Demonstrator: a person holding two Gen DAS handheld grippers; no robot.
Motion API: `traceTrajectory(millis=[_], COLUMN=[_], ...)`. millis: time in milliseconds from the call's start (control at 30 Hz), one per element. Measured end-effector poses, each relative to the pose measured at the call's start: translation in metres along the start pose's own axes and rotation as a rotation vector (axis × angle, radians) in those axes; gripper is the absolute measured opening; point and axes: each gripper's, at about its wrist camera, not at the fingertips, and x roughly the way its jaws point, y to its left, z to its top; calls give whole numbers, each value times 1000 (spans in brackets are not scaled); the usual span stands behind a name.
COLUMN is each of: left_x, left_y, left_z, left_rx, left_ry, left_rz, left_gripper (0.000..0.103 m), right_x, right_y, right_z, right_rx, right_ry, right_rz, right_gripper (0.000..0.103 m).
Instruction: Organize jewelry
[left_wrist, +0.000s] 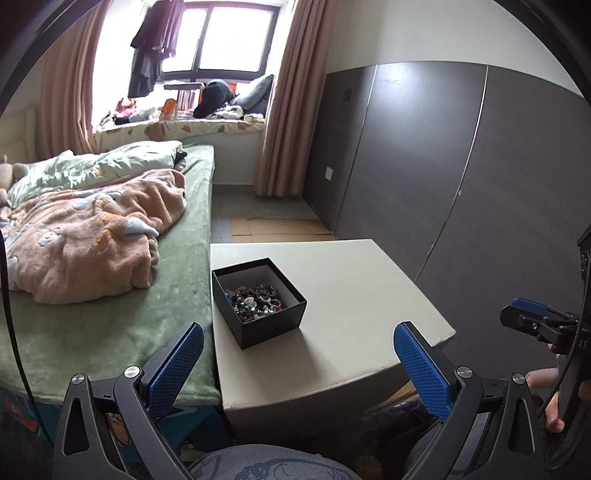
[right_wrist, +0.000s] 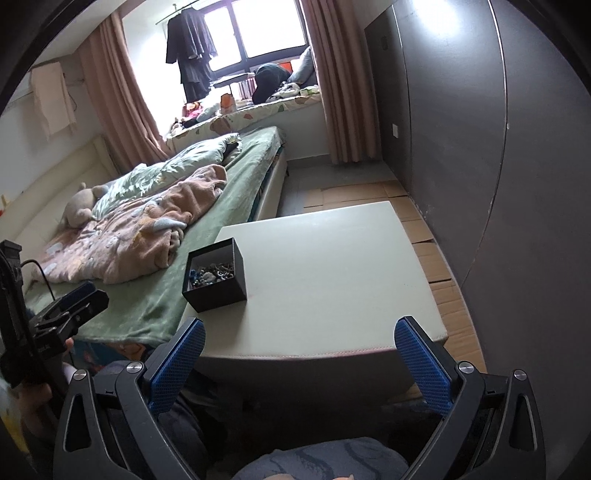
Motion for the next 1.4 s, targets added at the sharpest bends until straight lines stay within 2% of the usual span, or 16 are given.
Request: traceTrajectory(millis=[200,333,600,1400], left_x=[-9,-11,-13,-10], left_y=[0,4,4,-6], left_z=[-4,-6,-7,-8], left_rx=[2,-26,-25,11], left_ry=[-39,-60,-75,-46], left_rz=[19,18,43,79], left_gripper=[103,103,103,103], right_x=[-7,-5,-5,-6], right_y=[9,16,12,10], right_z=[-11,-12,-12,-14], right_rx=[-23,-50,-14,-7], right_ry=[-38,-35,-51,-59], right_rz=[6,-48,-7,-20], right_gripper=[103,103,103,103])
